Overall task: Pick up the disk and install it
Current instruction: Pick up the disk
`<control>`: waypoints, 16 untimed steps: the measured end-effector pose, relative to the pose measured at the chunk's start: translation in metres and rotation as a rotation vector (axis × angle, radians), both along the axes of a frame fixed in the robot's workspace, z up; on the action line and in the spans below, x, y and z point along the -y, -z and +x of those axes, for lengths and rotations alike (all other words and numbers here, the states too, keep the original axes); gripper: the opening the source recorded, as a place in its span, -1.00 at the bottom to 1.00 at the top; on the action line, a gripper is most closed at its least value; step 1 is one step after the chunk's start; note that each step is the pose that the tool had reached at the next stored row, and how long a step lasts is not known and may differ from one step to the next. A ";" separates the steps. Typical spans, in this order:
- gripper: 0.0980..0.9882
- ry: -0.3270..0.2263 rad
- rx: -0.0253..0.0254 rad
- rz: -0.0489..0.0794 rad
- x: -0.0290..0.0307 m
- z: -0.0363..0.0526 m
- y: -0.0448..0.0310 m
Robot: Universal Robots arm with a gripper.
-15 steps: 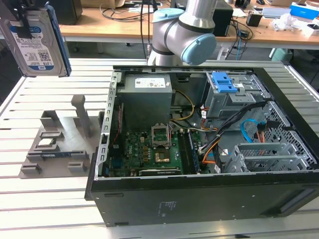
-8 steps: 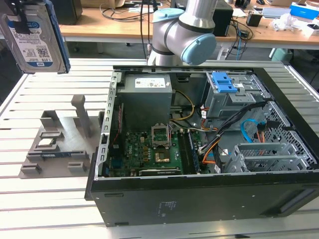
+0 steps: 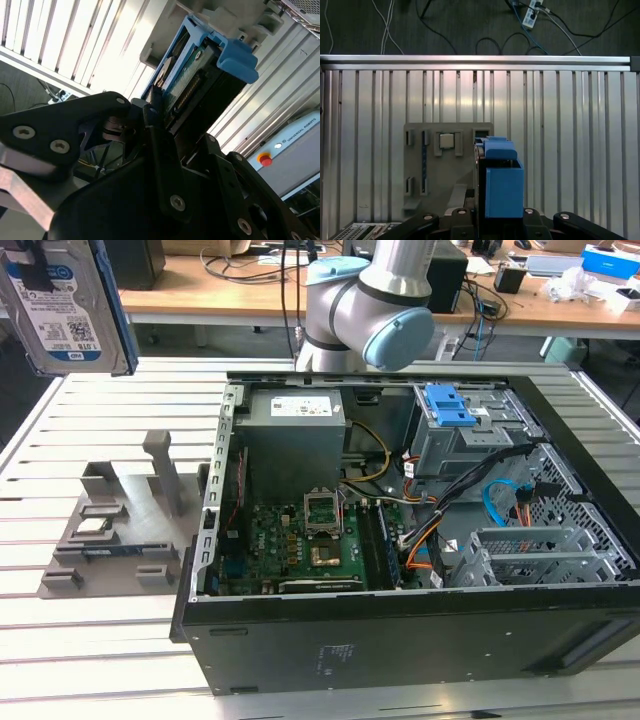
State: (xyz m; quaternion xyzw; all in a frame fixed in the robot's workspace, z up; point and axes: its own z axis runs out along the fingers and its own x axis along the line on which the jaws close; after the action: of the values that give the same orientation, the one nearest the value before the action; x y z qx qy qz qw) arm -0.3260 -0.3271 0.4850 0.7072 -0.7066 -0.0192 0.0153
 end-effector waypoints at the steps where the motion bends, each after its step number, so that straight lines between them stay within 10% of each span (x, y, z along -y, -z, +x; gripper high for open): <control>1: -0.43 0.000 0.0000 0.000 0.0000 0.0000 -0.0014; 16: -0.43 0.000 -0.0011 0.000 0.0000 0.0009 -0.0336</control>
State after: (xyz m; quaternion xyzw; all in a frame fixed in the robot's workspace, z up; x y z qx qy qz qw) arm -0.3251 -0.3271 0.5186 0.7072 -0.7065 -0.0195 0.0157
